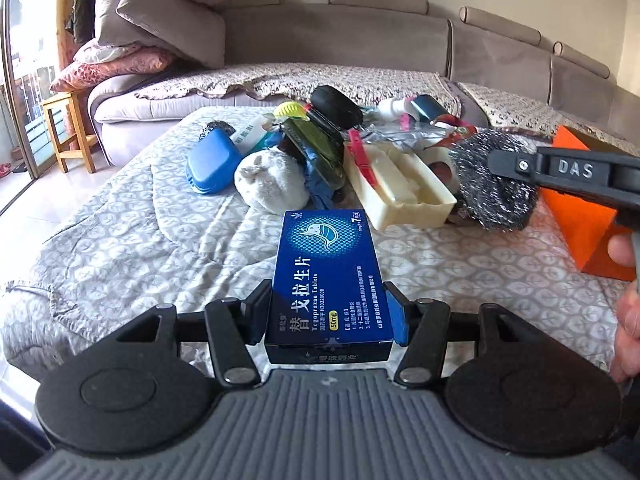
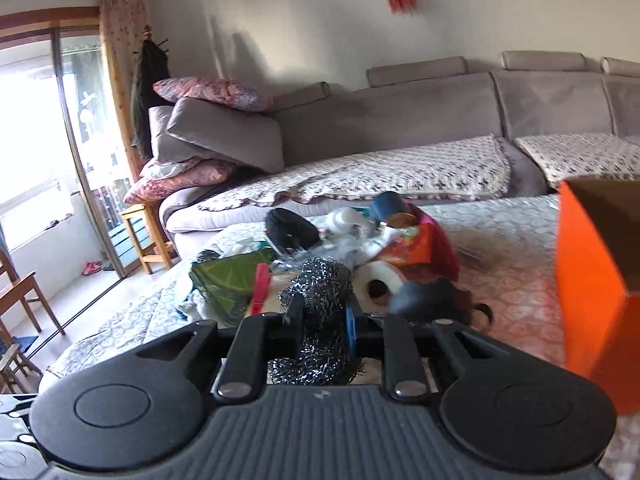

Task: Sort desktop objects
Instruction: 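Carry the medicine box and steel wool over the cardboard box with both tools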

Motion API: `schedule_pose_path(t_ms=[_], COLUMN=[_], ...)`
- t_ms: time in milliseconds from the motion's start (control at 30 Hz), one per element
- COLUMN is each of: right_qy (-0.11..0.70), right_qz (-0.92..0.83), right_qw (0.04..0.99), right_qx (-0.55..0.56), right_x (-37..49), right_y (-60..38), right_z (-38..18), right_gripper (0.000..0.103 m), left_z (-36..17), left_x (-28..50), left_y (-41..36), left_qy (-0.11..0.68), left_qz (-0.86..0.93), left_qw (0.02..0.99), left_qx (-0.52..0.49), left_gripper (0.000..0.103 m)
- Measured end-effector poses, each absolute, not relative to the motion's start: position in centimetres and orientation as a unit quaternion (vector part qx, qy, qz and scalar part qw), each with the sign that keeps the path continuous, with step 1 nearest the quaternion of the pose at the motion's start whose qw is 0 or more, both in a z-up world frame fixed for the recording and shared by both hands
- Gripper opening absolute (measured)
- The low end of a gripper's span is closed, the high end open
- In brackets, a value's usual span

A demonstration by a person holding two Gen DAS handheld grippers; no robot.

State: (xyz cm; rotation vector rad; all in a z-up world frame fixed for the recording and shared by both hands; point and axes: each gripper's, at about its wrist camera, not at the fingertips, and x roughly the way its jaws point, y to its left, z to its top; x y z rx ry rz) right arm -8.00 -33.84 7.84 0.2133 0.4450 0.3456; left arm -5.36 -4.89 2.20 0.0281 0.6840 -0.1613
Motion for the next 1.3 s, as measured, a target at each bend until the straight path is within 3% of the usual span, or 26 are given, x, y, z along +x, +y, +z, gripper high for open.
schedule_pose_path(t_ms=[767,1067,1300], right_qy=[0.19,0.147,0.154], right_qz=[0.134,0.06,-0.03], right_qw=[0.963,0.984,0.986], right_qx=[0.139,0.081,0.055], right_x=[-10.7,-10.9,-9.9], right_y=[-39.6,-44.7,-49.6], right_z=[11.6,16.5,15.9], right_gripper=[0.018,0.018,0.018], left_z=[5.7,10.1,11.6], left_x=[-5.4,-4.9,-3.7], left_y=[-12.3,-16.5,-22.6], left_qy=[0.308,0.253,0.239], left_qz=[-0.105,-0.156,-0.225], left_qw=[0.944,0.953,0.943], left_qx=[0.056,0.057,0.059], left_gripper=[0.056,0.056,0.057])
